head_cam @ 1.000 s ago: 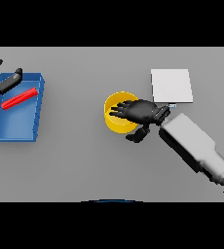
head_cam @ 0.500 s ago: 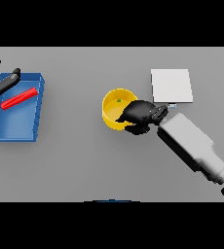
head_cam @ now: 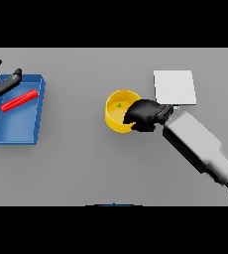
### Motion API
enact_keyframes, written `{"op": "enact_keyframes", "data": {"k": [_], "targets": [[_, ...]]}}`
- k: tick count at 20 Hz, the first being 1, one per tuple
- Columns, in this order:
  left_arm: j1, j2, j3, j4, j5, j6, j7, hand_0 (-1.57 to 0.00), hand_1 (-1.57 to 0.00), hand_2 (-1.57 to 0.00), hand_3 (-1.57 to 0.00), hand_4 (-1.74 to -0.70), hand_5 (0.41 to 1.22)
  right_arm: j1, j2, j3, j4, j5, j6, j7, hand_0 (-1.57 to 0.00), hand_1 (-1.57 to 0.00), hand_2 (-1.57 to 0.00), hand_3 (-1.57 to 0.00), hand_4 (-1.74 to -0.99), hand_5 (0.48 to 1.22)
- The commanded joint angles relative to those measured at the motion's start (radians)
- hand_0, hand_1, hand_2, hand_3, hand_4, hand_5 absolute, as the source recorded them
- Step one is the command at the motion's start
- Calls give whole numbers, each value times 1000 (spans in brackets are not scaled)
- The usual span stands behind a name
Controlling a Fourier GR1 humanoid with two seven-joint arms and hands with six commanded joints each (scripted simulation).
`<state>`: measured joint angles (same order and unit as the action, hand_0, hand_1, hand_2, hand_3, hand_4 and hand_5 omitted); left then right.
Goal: Pick up the red beaker and tilt it to pour out 1 green nut into yellow bowl. Pick up the yellow bowl and place it on the metallic measuring scale.
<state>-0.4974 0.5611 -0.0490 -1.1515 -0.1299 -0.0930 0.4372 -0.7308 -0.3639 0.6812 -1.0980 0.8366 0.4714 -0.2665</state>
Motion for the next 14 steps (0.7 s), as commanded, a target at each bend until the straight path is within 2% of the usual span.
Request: {"op": "enact_keyframes", "data": {"k": [1,6,7,9,12,14], "targets": [[-7,2,2,8,-3,2,-2,1,1,1,1,-778,704,7,-6,-4,-26,-7,13,16,-1522,-1520,-1415,-1185,-1724,1209],[-10,1,-2,-7,1,-3,-7,1,1,1,1,-776,702,-12,-58,-44,-117,-40,93,76,-1555,-1554,-1491,-1153,-1735,1217],[-19,-9,-4,-4,-1,4,9,1,1,1,1,-780,702,-7,-81,-54,-135,-46,99,73,-1558,-1558,-1451,-1204,-1736,1218],[-12,-5,6,-8,10,4,0,1,1,1,1,-788,702,4,-92,-64,-176,-42,102,128,-1563,-1562,-1447,-1199,-1738,1219],[-18,-2,10,-4,16,-3,-2,1,1,1,1,-799,704,22,-84,-74,-251,-59,130,174,-1567,-1567,-1507,-1179,-1739,1219],[-6,-2,16,-13,26,-4,3,1,1,1,1,-806,703,17,-105,-106,-246,-64,133,207,-1530,-1568,-1518,-1177,-1740,1220]]}}
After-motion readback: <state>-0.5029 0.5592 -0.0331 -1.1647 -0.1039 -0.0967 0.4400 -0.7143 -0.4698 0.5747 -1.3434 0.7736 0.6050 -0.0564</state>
